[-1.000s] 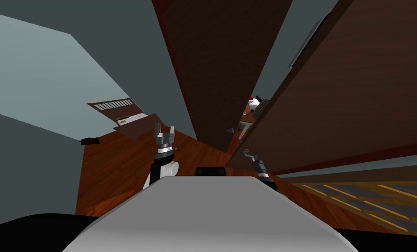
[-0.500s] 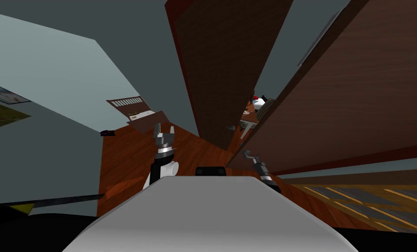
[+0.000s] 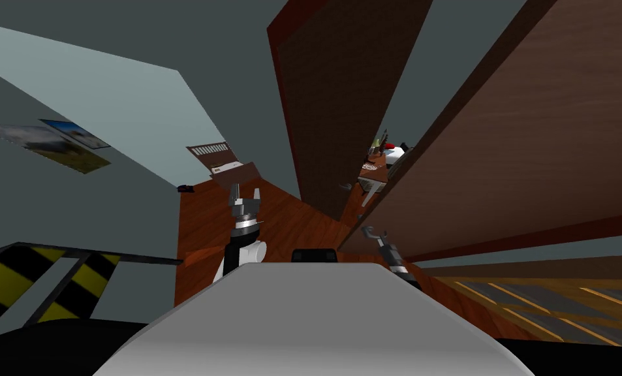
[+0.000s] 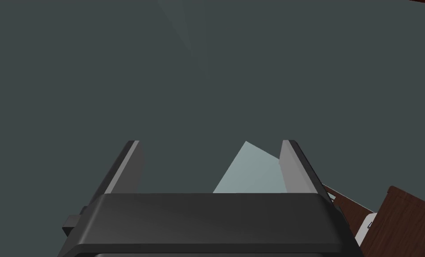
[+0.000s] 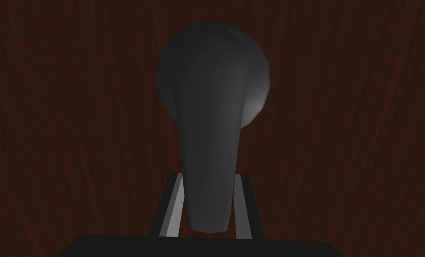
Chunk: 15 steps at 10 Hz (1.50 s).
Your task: Pull the door open
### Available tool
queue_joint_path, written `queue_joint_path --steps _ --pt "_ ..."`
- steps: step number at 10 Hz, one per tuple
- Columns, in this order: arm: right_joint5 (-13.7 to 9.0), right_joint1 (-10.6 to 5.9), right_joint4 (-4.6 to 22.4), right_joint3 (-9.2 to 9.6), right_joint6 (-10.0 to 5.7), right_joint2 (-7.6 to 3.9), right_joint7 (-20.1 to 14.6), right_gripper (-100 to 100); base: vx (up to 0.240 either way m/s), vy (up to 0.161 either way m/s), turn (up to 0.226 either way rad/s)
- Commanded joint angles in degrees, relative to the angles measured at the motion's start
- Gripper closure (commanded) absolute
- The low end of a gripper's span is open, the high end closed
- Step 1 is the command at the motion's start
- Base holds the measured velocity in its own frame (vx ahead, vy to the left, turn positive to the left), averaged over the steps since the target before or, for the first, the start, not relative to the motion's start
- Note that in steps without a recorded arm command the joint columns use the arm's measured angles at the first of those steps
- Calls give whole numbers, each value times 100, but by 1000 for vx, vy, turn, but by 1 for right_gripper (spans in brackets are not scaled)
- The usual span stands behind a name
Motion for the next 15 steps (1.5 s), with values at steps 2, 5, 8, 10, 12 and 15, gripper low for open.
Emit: queue_joint_path --steps 2,5,8,10,12,15 --pt "47 -51 161 81 -171 23 -34 100 -131 -20 38" --pt "16 -198 385 96 -195 -47 -57 100 -105 -22 89" --pt "-14 -437 507 185 -109 -58 -49 100 -224 -38 132" --pt "-24 -519 548 215 -80 -61 -47 100 -197 -39 68" --pt "-52 -733 657 294 -3 -71 -39 100 -166 -32 125" --pt "-88 -1022 803 400 100 -84 -30 100 -218 -58 133"
